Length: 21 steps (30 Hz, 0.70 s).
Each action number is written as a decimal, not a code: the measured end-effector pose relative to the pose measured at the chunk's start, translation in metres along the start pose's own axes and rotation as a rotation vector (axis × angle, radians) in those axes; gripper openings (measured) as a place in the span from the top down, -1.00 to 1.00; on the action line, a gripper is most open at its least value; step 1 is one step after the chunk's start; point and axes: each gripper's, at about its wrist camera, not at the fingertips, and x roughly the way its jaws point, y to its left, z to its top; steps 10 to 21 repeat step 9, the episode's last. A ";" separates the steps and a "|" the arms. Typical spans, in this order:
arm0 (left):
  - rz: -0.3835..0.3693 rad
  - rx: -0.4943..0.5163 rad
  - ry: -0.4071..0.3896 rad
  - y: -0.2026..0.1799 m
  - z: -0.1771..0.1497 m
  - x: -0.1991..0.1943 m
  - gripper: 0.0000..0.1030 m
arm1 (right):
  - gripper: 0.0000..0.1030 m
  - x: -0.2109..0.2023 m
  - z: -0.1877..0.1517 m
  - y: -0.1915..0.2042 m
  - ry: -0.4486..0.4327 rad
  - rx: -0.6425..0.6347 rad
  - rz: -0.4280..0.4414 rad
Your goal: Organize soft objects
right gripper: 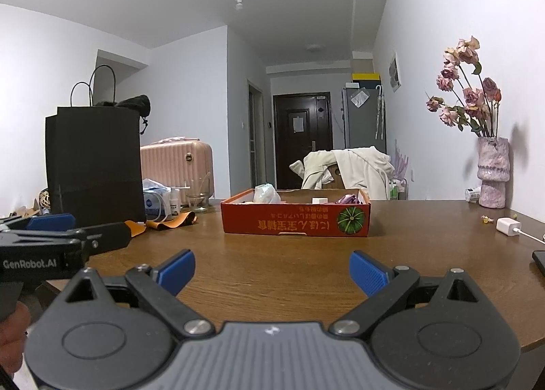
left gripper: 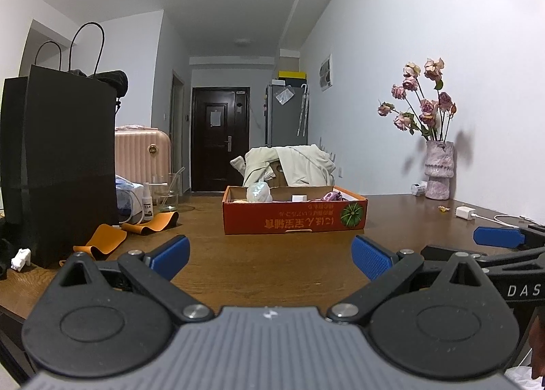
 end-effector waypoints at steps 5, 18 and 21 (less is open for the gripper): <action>0.002 -0.017 0.000 0.003 0.001 0.001 -1.00 | -0.89 -0.002 0.000 -0.001 -0.015 0.003 -0.004; 0.015 -0.010 -0.011 0.002 0.002 0.002 -1.00 | -0.90 -0.003 0.000 -0.003 -0.029 0.008 -0.020; 0.015 -0.010 -0.011 0.002 0.002 0.002 -1.00 | -0.90 -0.003 0.000 -0.003 -0.029 0.008 -0.020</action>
